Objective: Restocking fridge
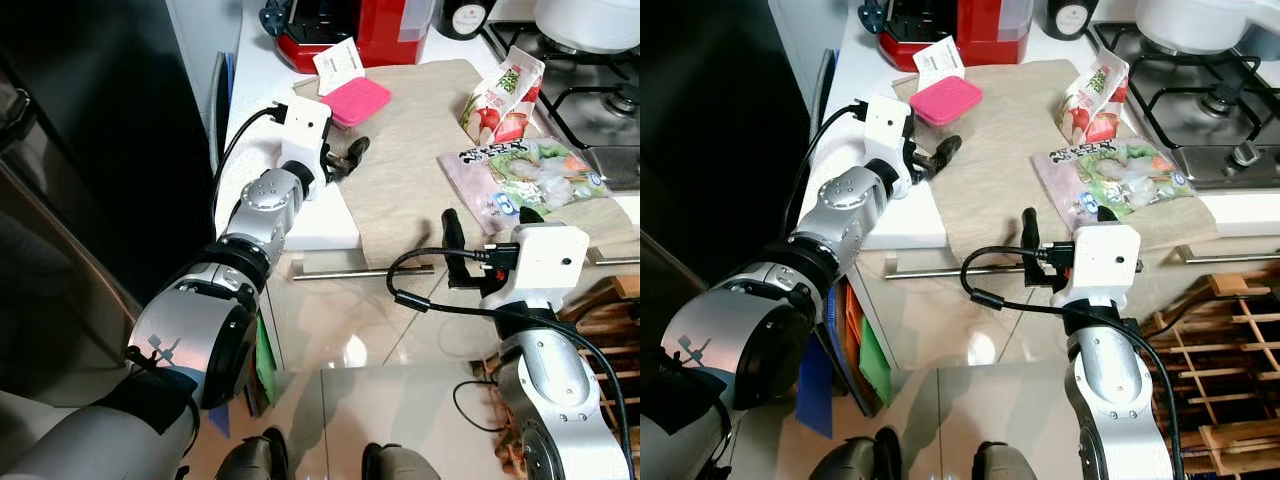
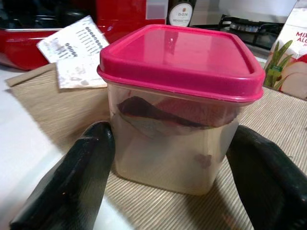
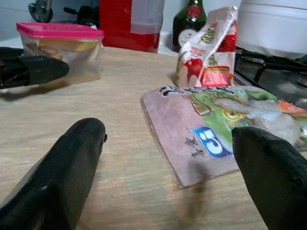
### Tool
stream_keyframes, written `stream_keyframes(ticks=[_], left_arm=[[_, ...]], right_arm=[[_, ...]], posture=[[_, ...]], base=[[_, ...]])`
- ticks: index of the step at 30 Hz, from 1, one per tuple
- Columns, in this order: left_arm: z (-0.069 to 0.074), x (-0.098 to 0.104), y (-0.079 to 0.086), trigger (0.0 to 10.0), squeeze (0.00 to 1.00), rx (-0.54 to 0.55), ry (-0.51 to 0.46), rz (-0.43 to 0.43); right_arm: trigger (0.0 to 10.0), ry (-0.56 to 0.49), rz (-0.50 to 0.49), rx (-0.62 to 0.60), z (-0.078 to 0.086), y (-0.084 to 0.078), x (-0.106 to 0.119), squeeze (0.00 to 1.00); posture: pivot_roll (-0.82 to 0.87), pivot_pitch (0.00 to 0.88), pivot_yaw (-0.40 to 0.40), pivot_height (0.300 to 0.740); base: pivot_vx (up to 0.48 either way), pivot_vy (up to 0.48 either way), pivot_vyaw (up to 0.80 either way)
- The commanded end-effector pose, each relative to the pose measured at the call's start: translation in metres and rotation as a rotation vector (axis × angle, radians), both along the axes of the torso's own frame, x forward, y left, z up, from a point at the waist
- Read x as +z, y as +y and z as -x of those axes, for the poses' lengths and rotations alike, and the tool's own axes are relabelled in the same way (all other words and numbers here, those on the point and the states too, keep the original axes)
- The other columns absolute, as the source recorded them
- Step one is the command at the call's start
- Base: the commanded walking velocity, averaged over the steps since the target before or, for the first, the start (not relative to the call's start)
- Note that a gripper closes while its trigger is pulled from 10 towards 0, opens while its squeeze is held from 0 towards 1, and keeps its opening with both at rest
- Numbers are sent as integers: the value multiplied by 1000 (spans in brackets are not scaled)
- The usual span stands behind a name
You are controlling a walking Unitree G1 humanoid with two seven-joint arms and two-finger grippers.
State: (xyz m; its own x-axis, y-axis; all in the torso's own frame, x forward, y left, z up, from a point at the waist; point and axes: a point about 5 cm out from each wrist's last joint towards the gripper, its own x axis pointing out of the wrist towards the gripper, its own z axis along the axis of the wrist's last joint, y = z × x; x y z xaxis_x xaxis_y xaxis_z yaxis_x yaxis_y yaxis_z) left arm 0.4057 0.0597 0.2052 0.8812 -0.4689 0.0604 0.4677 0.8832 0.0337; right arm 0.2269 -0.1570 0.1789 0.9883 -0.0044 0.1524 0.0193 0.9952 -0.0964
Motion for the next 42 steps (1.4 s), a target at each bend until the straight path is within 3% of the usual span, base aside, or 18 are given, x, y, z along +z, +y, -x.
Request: stream_keyframes(ticks=[1, 13, 17, 19, 23, 25, 29, 35, 38, 40, 41, 42], left_arm=[[-1, -1, -2, 0, 0, 13, 33, 14], [-1, 6, -5, 0, 0, 2, 15, 66], [-1, 16, -7, 0, 0, -22, -55, 69], [0, 32, -7, 0, 0, -56, -147, 125], [1, 44, -3, 0, 0, -70, -217, 153], [2, 65, 7, 0, 0, -79, -317, 175], [6, 78, 15, 0, 0, -73, -392, 184], [27, 69, 36, 0, 0, -35, -470, 156], [48, 53, 58, 0, 0, 40, -479, 127], [64, 42, 72, 0, 0, 95, -508, 54], [64, 42, 72, 0, 0, 95, -508, 54], [77, 30, 81, 0, 0, 131, -484, 29]], right_arm=[[10000, 1, 14, -13, 6, -4, 3, 0], [10000, 28, 16, -19, 1, -7, -2, 0], [10000, 26, 6, -24, -5, -7, -4, 0], [10000, 14, -7, -29, -14, -8, -4, 0], [10000, -2, -11, -30, -22, -9, -3, 0], [10000, -43, -13, -11, -42, -8, 2, 0], [10000, -68, -20, 0, -56, -5, 5, 0], [10000, -143, -53, 1, -65, 0, 14, 0], [10000, -197, -67, -10, -59, 2, 18, 0], [10000, -243, -57, -51, -55, -1, 21, 0], [10000, -243, -57, -51, -55, -1, 21, 0], [10000, -264, -47, -113, -52, -7, 21, 0]], posture=[[-368, 185, 26, 740], [-349, 162, 29, 740], [-326, 139, 34, 740], [-291, 110, 35, 740], [-259, 91, 32, 740], [-195, 48, 28, 740], [-151, 19, 31, 740], [-87, 0, 36, 740], [-60, 0, 32, 740], [-38, 0, 26, 740], [-38, 0, 26, 740], [-33, 0, 16, 740]], base=[[0, 0, 0], [0, 0, 0], [0, 0, 0], [0, 0, 0], [0, 0, 0], [0, 0, 0], [0, 0, 0], [0, 0, 0], [0, 0, 0], [0, 0, 0], [0, 0, 0], [0, 0, 0]])
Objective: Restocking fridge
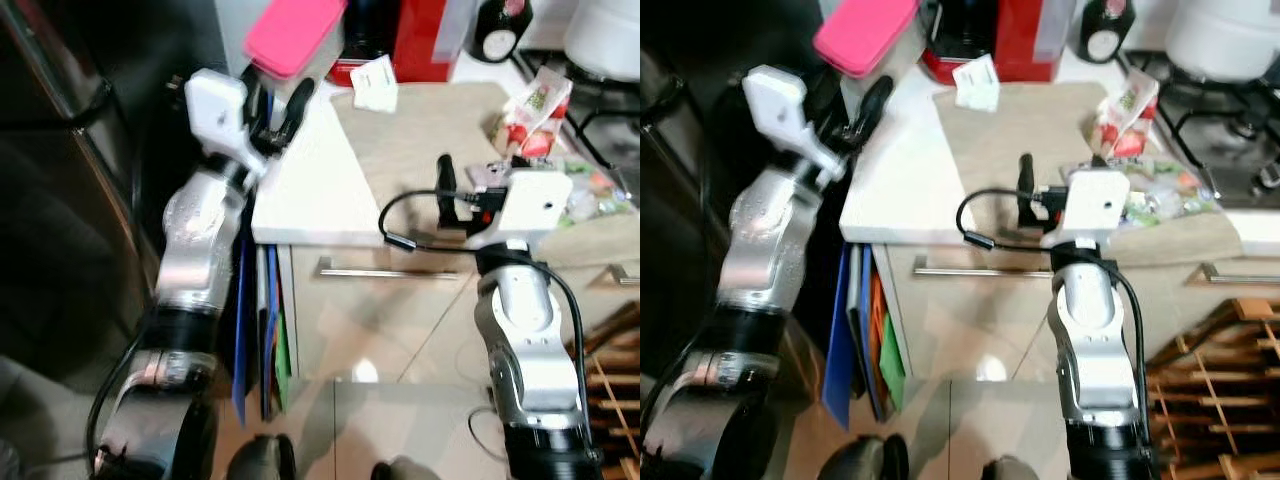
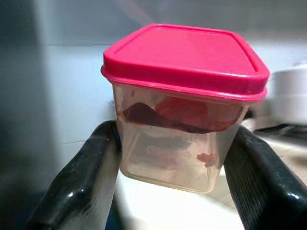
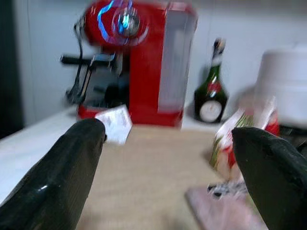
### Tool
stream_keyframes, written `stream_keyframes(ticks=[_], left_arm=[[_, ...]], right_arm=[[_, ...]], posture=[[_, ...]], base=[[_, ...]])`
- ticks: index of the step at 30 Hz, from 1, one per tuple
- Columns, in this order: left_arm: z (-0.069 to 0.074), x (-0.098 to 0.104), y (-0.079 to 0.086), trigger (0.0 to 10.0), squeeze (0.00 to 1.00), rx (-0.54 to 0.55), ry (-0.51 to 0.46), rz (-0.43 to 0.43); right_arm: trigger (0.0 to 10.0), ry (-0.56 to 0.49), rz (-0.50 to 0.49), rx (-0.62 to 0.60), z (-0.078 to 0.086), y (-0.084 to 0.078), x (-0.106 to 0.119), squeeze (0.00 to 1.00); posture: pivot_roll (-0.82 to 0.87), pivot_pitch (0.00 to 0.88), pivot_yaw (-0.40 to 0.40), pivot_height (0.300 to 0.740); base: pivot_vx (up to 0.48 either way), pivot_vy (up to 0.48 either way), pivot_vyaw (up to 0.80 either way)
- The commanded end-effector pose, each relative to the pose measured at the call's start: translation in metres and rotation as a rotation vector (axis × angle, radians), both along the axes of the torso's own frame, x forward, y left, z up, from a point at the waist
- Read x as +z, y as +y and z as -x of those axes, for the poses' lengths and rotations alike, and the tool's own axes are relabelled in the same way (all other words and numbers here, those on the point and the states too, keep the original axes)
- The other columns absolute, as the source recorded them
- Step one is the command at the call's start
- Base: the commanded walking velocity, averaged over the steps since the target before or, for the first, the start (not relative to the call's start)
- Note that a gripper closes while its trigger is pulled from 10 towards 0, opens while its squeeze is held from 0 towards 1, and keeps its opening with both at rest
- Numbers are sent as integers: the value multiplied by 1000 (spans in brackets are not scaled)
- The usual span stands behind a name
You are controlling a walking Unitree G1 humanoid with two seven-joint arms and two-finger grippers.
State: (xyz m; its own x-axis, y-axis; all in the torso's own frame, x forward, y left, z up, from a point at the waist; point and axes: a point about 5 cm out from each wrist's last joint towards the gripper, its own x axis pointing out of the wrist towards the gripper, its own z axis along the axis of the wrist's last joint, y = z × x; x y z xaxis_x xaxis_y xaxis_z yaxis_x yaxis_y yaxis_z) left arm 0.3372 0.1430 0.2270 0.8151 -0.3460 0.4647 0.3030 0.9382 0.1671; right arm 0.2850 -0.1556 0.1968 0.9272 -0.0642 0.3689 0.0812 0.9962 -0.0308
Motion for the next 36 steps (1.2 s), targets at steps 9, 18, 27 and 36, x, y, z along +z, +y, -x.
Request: stream_keyframes(ticks=[9, 18, 27, 36], left_arm=[[74, -38, 3, 0, 0, 57, 128, -49], [87, -65, -3, 10000, 0, 84, 326, -66], [62, -58, -4, 10000, 0, 163, 355, -20], [52, -50, -1, 10000, 0, 196, 340, 11]], right_arm=[[10000, 60, -40, -172, 24, -34, -20, 0], [10000, 193, -4, -73, 47, -31, -51, 0], [10000, 230, -33, 70, 27, -12, -48, 0], [10000, 231, -54, 114, 14, -1, -46, 0]], posture=[[-38, 6, -18, 740], [-50, 26, -15, 740], [-58, 42, -11, 740], [-33, 34, -14, 740]], base=[[0, 0, 0], [0, 0, 0], [0, 0, 0], [-61, 0, 0]])
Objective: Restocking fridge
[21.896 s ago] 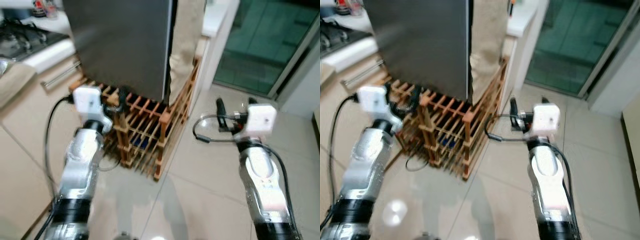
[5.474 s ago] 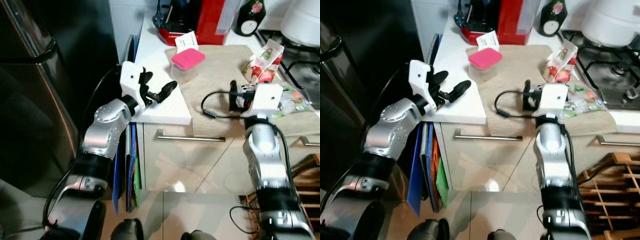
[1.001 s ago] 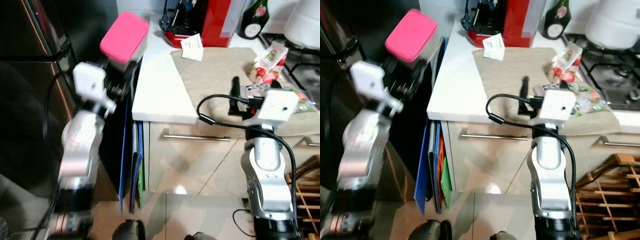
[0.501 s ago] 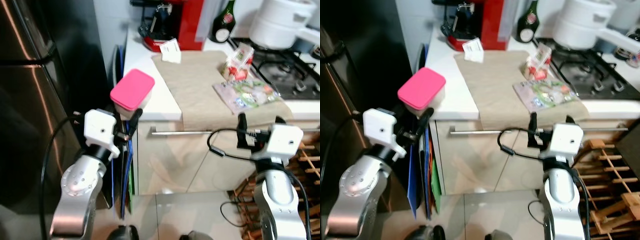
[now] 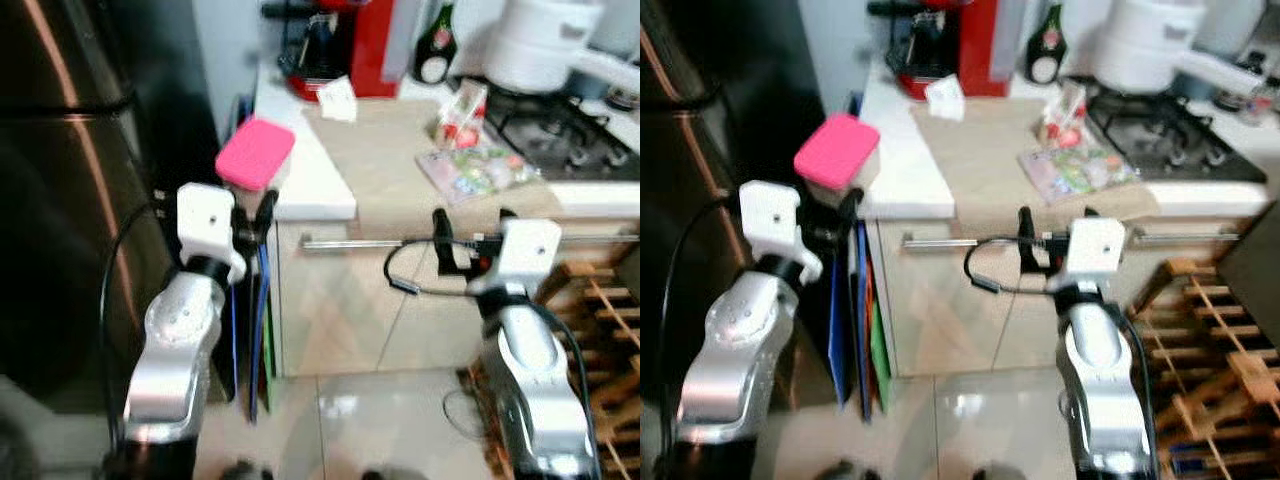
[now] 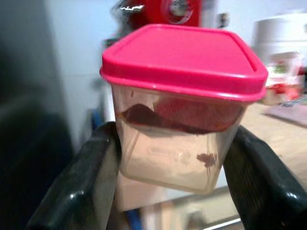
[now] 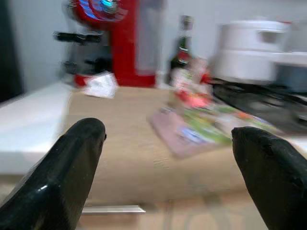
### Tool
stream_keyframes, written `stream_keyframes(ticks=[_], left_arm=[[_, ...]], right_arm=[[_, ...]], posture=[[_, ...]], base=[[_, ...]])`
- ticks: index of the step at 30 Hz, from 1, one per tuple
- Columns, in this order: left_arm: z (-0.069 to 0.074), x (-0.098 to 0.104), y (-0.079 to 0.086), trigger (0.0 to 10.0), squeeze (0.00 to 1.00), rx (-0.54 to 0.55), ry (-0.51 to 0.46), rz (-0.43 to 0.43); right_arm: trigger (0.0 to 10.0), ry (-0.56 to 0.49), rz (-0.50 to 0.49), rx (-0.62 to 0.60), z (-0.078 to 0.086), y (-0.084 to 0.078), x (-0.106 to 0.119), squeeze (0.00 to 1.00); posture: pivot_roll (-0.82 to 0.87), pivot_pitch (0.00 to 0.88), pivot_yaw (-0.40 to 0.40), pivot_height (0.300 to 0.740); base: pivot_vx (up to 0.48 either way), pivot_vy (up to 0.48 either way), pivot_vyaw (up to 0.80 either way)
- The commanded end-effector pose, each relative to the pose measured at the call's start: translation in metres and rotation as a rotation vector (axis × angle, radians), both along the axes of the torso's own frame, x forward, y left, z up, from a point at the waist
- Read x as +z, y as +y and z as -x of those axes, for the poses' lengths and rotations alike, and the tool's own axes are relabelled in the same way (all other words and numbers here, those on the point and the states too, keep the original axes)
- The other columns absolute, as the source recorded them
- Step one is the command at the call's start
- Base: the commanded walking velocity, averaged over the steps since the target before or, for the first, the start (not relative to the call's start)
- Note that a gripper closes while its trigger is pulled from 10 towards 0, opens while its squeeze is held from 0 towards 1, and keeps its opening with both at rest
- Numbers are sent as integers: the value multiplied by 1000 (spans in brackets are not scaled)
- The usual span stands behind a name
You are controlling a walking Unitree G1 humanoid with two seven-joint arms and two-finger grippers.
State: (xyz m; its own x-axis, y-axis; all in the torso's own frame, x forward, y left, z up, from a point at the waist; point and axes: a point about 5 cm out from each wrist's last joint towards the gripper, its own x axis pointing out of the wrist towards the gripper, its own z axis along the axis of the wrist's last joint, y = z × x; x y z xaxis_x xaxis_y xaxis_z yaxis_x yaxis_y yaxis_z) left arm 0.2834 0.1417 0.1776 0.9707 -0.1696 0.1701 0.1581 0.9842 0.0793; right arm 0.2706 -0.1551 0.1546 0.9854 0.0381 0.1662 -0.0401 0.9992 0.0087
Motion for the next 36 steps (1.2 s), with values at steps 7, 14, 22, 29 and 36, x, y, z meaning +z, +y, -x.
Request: stream_keyframes(ticks=[7, 14, 22, 29, 36], left_arm=[[-5, -1, 0, 10000, 0, 8, 11, 3], [-7, 0, 0, 10000, 0, 3, 12, 2], [-7, 0, -1, 10000, 0, -6, 16, 8], [-7, -1, -3, 10000, 0, -19, 19, 3], [-6, -1, -7, 10000, 0, -47, 18, -5]], right_arm=[[10000, 28, -8, -2, -5, -1, -6, 0], [10000, 32, -8, 0, -7, 0, -8, 0], [10000, 51, -10, -6, -6, 0, -15, 0], [10000, 59, -13, -6, -6, 1, -18, 0], [10000, 69, -11, -4, -7, 2, -21, 0]], posture=[[-31, 32, -13, 740], [-33, 30, -8, 740], [-37, 33, 6, 740], [-39, 28, 15, 740], [-38, 19, 18, 740]], base=[[-275, 0, 0], [-268, 0, 0], [-327, 0, 0], [-333, 0, 0], [-328, 0, 0]])
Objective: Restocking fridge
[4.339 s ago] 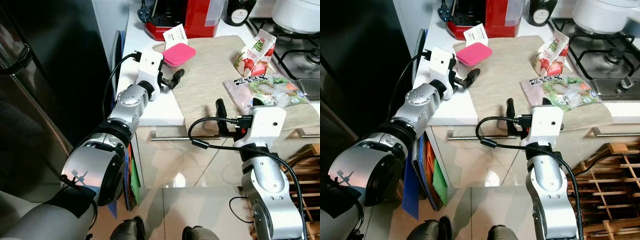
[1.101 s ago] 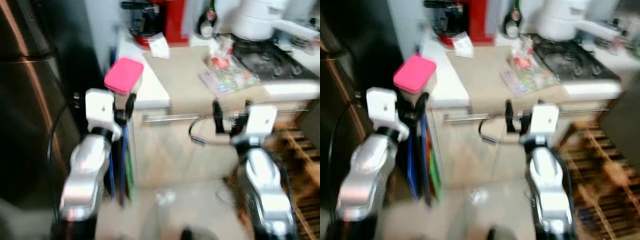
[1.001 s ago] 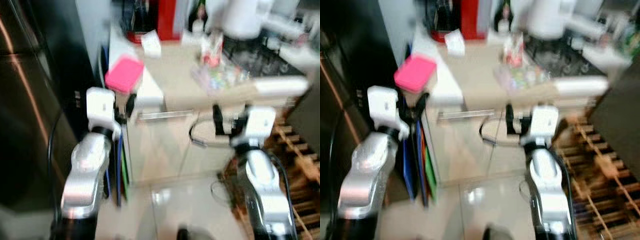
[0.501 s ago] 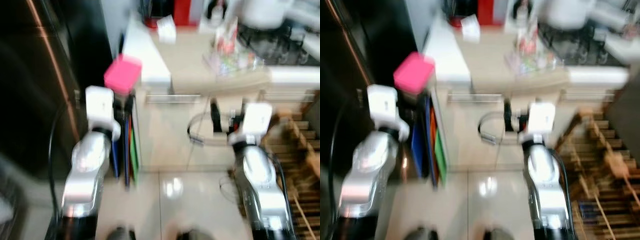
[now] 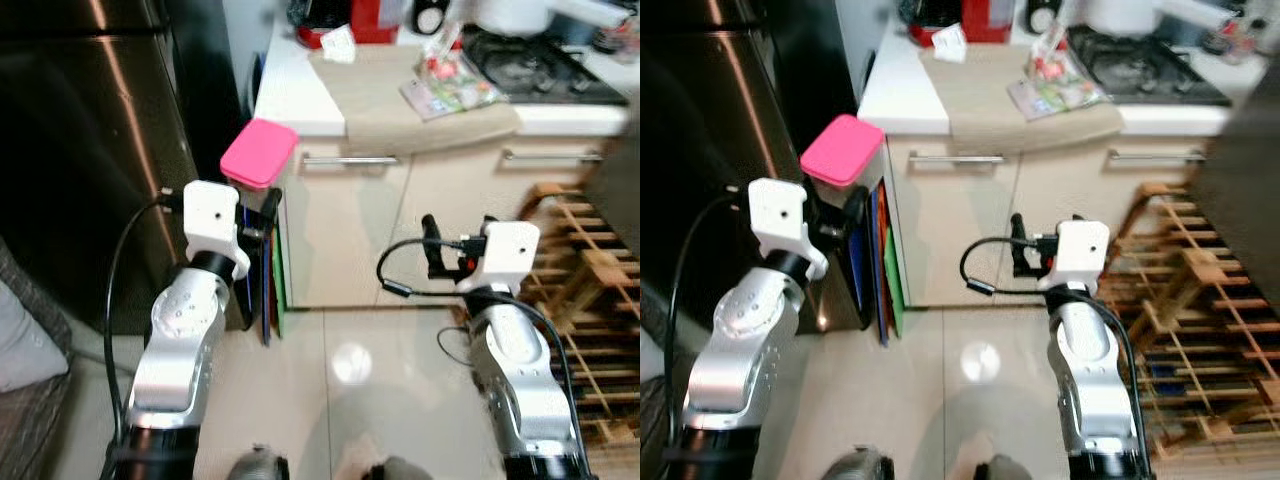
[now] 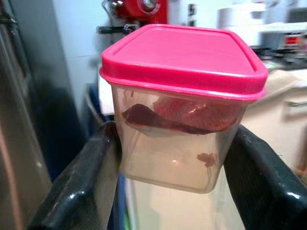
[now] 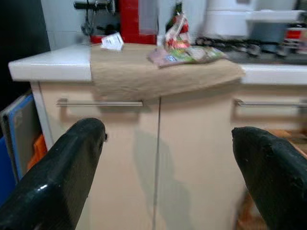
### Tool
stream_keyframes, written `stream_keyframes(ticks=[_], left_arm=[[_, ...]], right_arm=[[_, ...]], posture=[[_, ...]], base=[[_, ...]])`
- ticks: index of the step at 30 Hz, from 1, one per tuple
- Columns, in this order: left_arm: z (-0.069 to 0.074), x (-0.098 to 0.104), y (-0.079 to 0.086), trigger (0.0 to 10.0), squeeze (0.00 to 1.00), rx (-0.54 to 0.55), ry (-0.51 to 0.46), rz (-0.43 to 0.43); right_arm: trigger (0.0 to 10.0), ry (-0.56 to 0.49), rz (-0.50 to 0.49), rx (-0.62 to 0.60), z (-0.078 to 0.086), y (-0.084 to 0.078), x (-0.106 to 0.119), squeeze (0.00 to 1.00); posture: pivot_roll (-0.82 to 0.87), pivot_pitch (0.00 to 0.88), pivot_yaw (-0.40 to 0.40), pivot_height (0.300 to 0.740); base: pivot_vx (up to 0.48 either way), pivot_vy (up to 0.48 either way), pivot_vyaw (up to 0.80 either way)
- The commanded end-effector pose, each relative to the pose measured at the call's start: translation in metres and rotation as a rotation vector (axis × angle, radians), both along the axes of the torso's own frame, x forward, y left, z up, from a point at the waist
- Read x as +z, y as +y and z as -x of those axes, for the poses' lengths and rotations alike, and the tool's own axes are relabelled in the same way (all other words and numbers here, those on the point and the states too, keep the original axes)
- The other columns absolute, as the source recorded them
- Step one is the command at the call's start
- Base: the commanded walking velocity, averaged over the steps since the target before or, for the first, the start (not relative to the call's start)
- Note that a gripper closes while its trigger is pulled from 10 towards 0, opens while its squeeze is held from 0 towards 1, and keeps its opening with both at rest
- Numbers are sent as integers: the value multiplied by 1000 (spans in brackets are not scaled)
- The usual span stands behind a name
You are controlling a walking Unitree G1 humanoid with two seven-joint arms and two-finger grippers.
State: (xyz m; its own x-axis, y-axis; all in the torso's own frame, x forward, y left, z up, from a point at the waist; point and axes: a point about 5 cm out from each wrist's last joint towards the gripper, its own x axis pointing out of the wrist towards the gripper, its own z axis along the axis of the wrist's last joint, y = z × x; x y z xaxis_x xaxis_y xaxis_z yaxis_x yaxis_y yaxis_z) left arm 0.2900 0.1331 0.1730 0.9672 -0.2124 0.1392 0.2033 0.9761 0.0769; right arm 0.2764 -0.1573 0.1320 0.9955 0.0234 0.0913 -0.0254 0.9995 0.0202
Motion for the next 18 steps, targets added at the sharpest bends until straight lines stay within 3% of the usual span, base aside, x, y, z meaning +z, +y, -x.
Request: stream_keyframes(ticks=[1, 4, 12, 18], left_arm=[[0, 3, 2, 10000, 0, -1, -11, 1], [0, 2, 3, 10000, 0, 2, -7, 2], [0, -2, 12, 10000, 0, 23, 26, 38], [-6, -8, 2, 10000, 0, -22, 51, 20]], right_arm=[[10000, -7, -3, 10, -1, 4, 1, 0], [10000, -4, -2, 13, -1, 5, 0, 0], [10000, 6, -8, 33, -1, 10, -4, 0], [10000, -13, 8, -16, -3, 0, -2, 0]], posture=[[-38, 19, 18, 740], [-36, 17, 17, 740], [-19, 20, 41, 740], [-53, 0, 66, 740]], base=[[-319, 0, 0], [-313, 0, 0], [0, 0, 0], [0, -435, 0]])
